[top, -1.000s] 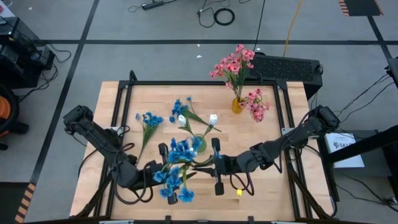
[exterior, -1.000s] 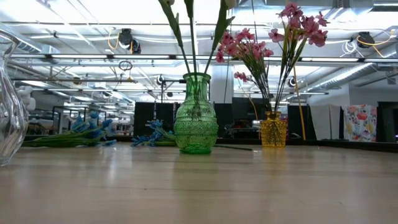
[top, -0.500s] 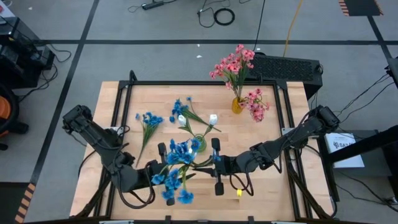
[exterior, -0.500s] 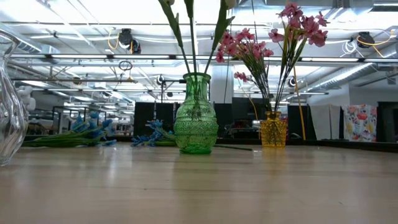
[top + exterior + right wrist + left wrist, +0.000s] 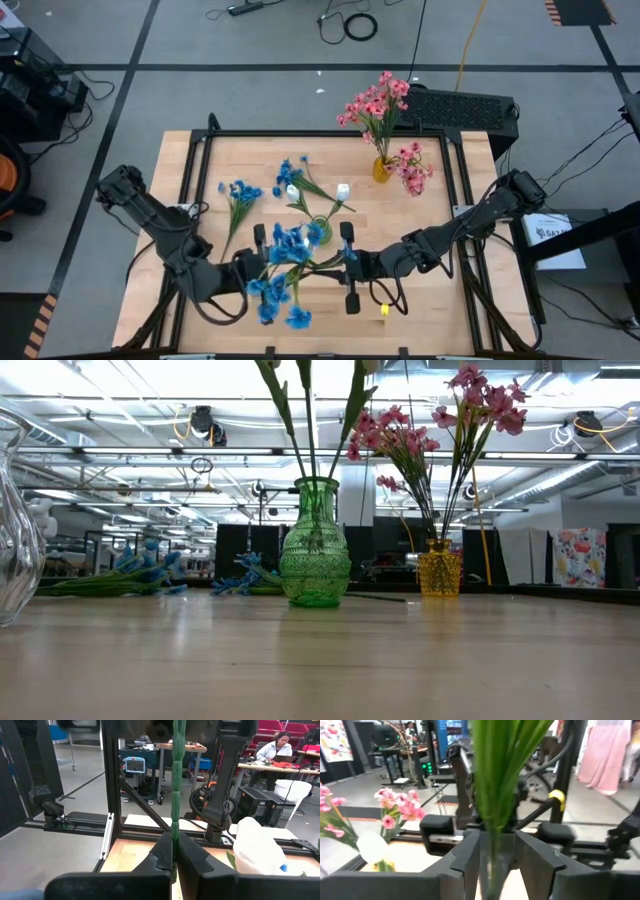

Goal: Sort flowers into vase by color
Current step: Put the bottom blue flowers into the transparent vase

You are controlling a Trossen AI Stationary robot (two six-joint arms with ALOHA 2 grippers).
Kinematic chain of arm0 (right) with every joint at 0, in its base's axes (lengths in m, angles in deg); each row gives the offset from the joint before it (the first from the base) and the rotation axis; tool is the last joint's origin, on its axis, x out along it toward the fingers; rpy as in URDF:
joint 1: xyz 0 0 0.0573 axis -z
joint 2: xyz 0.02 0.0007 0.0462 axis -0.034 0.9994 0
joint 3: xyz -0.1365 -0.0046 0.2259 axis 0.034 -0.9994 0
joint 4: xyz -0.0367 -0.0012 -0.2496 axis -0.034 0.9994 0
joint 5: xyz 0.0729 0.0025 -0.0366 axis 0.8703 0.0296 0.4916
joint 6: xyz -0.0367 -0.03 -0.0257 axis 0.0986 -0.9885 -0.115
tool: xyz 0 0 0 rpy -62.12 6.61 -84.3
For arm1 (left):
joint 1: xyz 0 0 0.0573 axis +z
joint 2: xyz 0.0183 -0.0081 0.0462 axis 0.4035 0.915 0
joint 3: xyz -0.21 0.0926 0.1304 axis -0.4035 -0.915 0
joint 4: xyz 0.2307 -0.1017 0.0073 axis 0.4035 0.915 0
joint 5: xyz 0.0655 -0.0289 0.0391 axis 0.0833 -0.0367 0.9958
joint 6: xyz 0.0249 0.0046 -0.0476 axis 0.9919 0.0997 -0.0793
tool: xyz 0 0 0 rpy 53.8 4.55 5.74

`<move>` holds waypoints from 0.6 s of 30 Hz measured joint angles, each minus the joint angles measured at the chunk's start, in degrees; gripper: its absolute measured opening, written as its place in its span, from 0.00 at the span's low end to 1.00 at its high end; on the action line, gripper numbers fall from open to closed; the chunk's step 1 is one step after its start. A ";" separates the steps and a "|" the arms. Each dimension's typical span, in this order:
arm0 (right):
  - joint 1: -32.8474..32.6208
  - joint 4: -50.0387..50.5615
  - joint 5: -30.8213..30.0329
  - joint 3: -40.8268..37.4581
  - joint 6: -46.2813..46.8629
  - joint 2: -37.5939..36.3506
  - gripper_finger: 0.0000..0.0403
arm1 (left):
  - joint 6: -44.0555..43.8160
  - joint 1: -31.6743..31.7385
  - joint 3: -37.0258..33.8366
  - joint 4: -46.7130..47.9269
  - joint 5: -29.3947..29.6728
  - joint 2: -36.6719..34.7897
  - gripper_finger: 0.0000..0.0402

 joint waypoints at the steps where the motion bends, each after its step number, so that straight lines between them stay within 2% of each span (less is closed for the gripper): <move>1: 0.02 -0.02 -0.02 0.00 0.00 0.00 0.00 | -0.06 0.40 0.00 0.78 -0.09 0.00 0.31; 7: 0.02 0.04 -0.04 0.00 0.17 0.02 0.00 | -0.10 1.58 -0.02 0.67 -2.69 -0.03 0.29; 10: 0.02 0.11 0.00 0.00 0.11 0.02 0.00 | -0.08 1.64 -0.02 0.73 -4.70 -0.09 0.22; 14: 0.00 0.22 0.11 0.00 0.00 0.02 0.00 | 0.45 1.74 -0.02 1.13 -5.32 -0.13 0.06; 18: 0.00 0.28 0.22 0.00 0.10 0.07 0.01 | 0.34 1.56 -0.02 1.90 -5.51 -0.53 0.04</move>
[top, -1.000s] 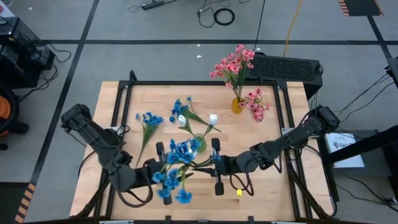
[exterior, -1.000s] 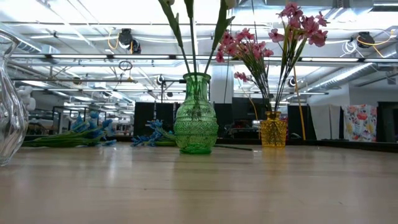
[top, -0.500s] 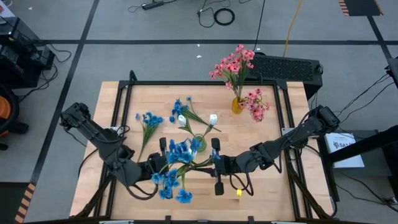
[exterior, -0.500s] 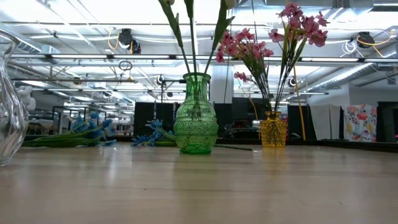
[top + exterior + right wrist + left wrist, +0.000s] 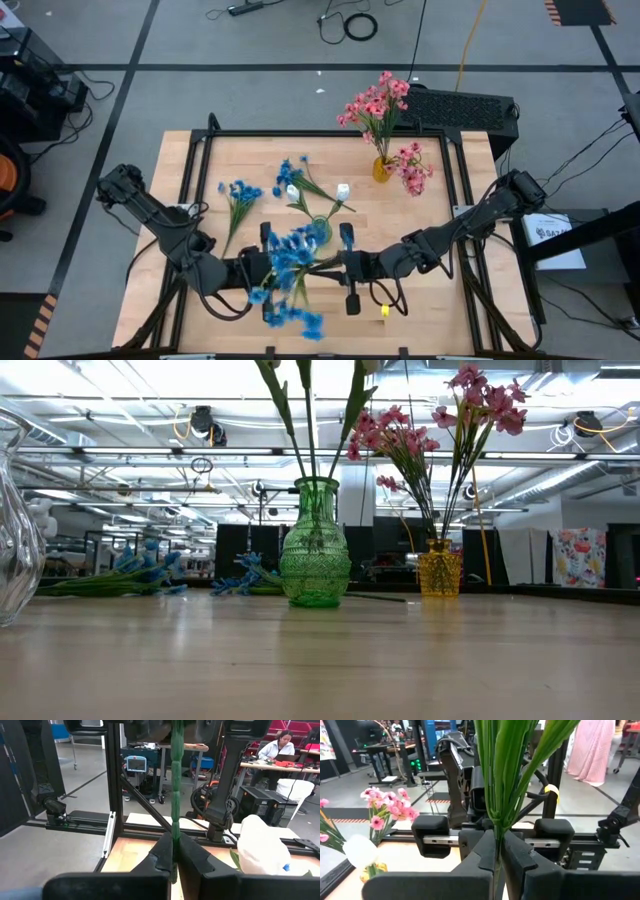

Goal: Sort flowers into vase by color
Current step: Put the bottom blue flowers into the transparent vase

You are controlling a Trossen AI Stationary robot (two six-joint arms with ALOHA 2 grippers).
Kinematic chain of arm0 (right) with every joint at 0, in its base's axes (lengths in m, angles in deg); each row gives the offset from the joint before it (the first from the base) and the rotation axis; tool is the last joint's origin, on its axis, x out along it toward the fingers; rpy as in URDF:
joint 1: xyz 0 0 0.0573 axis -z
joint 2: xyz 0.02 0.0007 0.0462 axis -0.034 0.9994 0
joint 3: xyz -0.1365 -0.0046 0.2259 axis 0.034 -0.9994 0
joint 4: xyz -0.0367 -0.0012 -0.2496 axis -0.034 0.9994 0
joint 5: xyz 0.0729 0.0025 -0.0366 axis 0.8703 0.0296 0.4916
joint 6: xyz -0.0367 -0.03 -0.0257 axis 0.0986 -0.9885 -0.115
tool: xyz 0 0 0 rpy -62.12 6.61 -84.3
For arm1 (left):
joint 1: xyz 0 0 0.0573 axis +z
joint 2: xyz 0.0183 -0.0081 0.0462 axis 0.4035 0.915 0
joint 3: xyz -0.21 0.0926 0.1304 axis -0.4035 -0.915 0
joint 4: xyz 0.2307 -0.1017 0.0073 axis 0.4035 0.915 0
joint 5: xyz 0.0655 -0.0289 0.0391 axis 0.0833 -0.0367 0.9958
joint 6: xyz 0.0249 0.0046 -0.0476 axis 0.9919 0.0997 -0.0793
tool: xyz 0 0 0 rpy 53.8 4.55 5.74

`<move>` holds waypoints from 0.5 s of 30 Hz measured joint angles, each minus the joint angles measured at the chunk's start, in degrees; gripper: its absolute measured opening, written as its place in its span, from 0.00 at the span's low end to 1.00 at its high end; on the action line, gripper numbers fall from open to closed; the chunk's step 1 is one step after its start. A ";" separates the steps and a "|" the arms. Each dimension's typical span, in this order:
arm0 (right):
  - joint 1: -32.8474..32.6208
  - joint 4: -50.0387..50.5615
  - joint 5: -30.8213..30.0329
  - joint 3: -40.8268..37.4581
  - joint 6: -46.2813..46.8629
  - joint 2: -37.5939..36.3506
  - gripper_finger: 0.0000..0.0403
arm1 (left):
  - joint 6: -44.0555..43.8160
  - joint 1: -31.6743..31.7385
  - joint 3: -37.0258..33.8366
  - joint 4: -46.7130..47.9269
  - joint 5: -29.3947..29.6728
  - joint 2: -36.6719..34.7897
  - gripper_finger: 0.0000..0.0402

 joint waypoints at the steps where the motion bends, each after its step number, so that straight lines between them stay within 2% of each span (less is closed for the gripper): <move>1: 0.00 0.00 0.00 0.01 0.18 0.00 0.03 | -0.23 -0.17 -0.01 0.70 -0.01 -0.34 0.04; 4: -0.13 0.47 -0.05 0.09 0.84 0.00 0.14 | -0.89 -0.80 -0.02 2.44 -0.13 -1.50 0.03; 9: -0.38 1.49 -0.13 0.09 1.18 -0.27 0.41 | -3.28 -3.08 -0.04 7.41 0.30 -4.44 0.03; 12: -0.86 3.99 -0.15 0.09 1.17 -0.78 0.54 | -6.03 -5.34 -0.04 12.01 3.16 -6.14 0.03; 15: -1.33 7.68 -0.13 0.09 1.63 -1.91 0.63 | -10.35 -8.34 -0.31 16.85 7.82 -7.85 0.03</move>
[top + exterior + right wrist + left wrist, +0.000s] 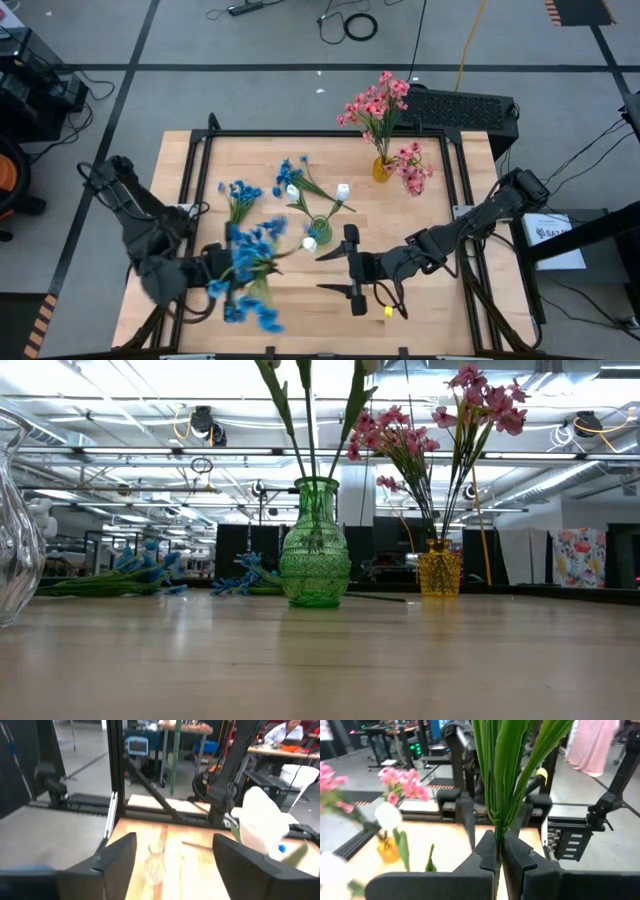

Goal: Sort flowers into vase by color
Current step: Put the bottom blue flowers into the transparent vase

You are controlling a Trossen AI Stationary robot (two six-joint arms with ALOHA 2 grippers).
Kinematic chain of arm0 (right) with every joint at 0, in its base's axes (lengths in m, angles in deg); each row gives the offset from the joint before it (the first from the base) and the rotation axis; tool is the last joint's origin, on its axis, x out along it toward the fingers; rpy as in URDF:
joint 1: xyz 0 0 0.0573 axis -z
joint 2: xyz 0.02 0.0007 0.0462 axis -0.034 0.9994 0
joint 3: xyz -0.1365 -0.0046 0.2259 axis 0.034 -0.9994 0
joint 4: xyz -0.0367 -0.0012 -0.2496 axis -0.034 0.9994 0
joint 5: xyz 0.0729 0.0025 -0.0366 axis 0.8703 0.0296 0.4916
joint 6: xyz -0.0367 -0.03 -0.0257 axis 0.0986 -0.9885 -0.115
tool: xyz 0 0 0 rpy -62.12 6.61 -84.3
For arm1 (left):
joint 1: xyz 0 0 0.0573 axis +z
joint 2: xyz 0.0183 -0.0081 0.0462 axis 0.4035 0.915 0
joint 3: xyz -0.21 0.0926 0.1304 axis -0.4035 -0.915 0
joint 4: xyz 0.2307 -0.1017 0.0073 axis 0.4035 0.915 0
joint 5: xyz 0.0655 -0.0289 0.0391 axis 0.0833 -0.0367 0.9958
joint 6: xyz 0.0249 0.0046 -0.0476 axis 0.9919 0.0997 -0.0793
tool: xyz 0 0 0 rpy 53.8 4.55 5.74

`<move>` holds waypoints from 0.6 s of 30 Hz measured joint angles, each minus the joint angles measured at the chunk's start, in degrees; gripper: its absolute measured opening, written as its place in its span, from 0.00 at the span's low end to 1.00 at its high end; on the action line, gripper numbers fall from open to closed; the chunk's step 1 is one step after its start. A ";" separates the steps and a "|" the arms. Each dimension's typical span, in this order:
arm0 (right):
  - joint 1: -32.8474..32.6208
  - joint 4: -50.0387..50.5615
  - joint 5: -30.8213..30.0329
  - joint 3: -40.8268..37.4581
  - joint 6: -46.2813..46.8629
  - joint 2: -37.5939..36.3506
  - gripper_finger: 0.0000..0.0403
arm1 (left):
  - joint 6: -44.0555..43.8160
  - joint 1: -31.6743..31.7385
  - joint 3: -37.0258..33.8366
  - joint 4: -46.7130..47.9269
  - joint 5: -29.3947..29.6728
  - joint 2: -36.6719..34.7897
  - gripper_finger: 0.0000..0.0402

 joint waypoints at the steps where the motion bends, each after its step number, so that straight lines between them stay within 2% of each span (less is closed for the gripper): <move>1: -0.29 1.56 -0.02 0.00 0.15 -0.59 0.64 | -1.36 -1.19 -0.70 0.97 1.70 -0.50 0.03; 6: -1.72 6.23 -0.17 0.00 2.89 -2.24 0.67 | -8.03 -7.21 -4.15 4.11 10.18 -1.84 0.03; 15: -4.18 6.46 -0.15 -0.02 3.02 -3.14 0.63 | -20.70 -16.65 -11.96 3.63 22.24 -1.89 0.02; 18: -4.88 6.43 -0.15 -0.02 3.02 -3.14 0.62 | -25.74 -18.81 -15.30 3.26 24.59 -1.87 0.02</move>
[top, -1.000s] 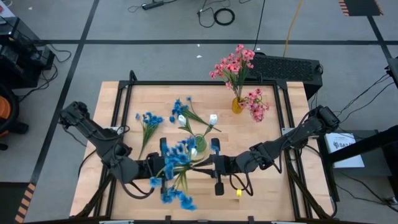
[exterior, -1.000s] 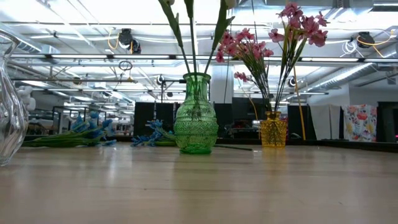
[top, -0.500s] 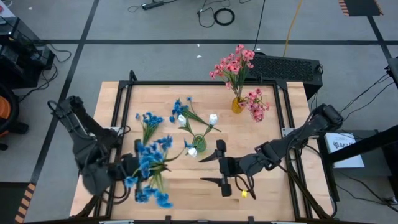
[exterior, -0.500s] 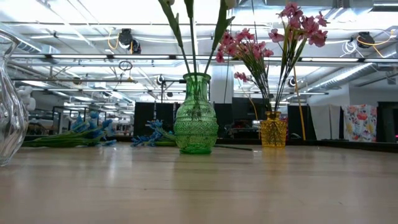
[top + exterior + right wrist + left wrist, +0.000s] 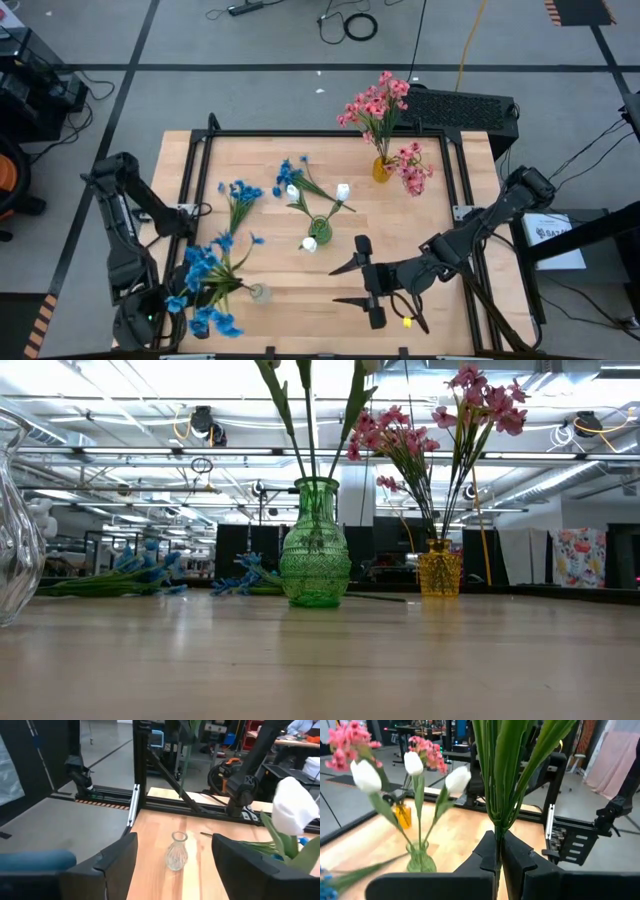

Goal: Sort flowers into vase by color
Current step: Put the bottom blue flowers into the transparent vase

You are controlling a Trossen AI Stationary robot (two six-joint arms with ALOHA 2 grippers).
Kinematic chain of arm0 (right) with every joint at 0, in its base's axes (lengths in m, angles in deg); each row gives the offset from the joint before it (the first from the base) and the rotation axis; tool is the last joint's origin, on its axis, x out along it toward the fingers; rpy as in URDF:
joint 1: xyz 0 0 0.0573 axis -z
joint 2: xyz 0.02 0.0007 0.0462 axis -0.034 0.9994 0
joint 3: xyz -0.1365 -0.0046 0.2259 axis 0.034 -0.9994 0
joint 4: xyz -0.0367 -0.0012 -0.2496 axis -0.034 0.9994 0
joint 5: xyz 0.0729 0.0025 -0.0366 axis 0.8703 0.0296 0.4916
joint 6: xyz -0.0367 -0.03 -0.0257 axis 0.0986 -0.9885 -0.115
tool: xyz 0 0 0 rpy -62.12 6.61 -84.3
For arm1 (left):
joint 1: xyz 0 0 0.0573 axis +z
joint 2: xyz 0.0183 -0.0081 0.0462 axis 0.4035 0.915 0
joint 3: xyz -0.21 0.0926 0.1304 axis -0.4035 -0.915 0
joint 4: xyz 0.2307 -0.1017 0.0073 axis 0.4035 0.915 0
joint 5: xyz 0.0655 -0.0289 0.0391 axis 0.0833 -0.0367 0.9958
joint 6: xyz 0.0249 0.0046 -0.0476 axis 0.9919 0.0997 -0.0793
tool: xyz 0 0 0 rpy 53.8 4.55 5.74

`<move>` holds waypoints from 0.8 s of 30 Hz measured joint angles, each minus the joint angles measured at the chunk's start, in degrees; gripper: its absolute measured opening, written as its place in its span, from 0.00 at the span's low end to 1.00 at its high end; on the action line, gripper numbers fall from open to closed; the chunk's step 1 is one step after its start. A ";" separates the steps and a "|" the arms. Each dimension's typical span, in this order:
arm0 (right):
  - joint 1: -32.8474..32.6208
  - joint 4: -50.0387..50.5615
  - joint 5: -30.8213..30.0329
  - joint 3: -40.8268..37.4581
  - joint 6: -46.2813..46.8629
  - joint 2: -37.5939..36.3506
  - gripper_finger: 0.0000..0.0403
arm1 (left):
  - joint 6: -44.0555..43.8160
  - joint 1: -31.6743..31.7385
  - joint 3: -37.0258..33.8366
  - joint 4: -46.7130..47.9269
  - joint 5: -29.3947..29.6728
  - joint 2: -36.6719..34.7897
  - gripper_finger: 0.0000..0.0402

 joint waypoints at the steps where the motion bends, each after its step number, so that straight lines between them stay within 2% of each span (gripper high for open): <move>1: -0.21 0.03 0.00 0.00 0.00 0.00 0.61 | -1.54 -0.58 -1.04 -0.09 0.64 0.10 0.02; 10: -1.86 -0.08 0.00 -0.02 2.66 0.00 0.60 | -12.51 -3.83 -8.22 -1.63 4.58 2.05 0.02; 24: -3.95 -0.51 -0.02 -0.07 4.48 0.02 0.60 | -18.34 -4.08 -8.65 -1.61 5.94 10.42 0.04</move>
